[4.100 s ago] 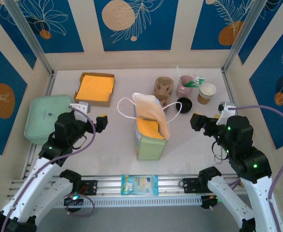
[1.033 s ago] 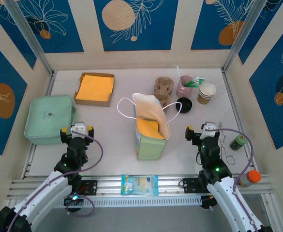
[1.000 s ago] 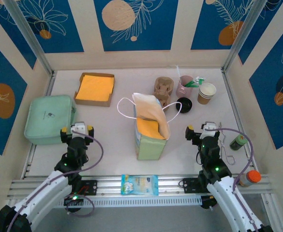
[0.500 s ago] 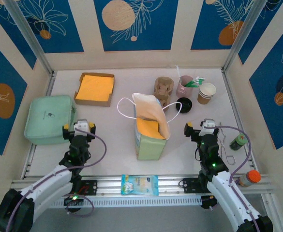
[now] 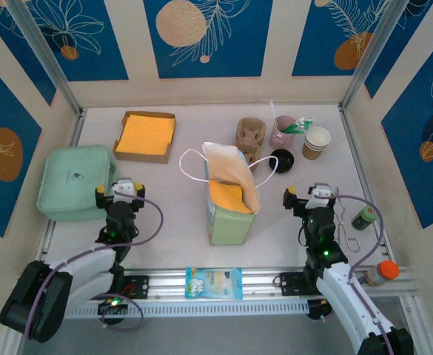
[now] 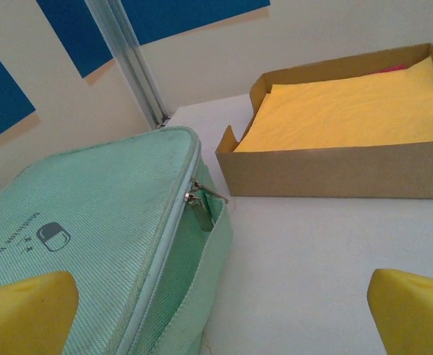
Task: Pack the takeout coffee
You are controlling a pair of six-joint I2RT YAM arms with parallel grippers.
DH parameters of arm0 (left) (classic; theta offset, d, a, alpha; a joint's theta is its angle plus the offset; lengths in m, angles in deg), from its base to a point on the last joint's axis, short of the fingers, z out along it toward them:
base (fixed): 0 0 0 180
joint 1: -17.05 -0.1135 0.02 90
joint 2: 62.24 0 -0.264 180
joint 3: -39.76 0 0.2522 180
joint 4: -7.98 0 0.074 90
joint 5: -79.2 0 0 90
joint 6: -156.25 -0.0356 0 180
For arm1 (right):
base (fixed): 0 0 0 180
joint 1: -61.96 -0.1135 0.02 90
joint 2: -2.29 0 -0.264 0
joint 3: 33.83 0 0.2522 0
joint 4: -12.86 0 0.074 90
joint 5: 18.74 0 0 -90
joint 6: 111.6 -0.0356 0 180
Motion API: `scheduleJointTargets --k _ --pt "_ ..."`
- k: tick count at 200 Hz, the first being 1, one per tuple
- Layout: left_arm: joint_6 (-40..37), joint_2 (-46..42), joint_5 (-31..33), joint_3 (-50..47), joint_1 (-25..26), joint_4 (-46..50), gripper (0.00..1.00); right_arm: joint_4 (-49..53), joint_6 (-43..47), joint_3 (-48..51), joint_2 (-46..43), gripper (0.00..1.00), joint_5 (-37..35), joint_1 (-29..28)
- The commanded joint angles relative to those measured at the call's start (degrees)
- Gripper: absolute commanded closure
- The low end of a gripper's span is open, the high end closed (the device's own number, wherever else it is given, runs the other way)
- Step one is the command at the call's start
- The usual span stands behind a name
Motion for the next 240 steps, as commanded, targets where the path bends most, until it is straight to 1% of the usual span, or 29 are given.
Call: scheduleJointTargets --k 1,39,129,215,220,240 --pt "0.35 0.93 -2.43 -0.34 -1.75 -5.36 0.0 -4.84 -0.51 0.8 0.43 0.01 -0.02 0.92" --pt "0.88 3.13 -4.98 -0.56 -3.57 -8.46 0.0 -6.83 -1.59 0.63 3.0 0.01 1.53 2.98" --pt "1.44 8.15 -5.73 -0.25 -5.07 -14.01 0.0 -15.2 -2.41 0.35 11.8 0.01 2.92 5.07" --pt "0.62 19.57 -7.2 0.78 -5.69 -27.41 0.0 -26.08 -2.46 -1.27 26.45 0.0 4.78 6.3" --pt "0.61 20.16 -7.2 0.75 -5.77 -28.15 0.0 -26.69 -2.41 -3.03 27.21 0.0 4.91 6.3" --pt "0.71 22.31 -7.33 0.71 -6.09 -30.99 0.0 -29.24 -2.15 -3.57 30.21 0.0 5.25 6.41"
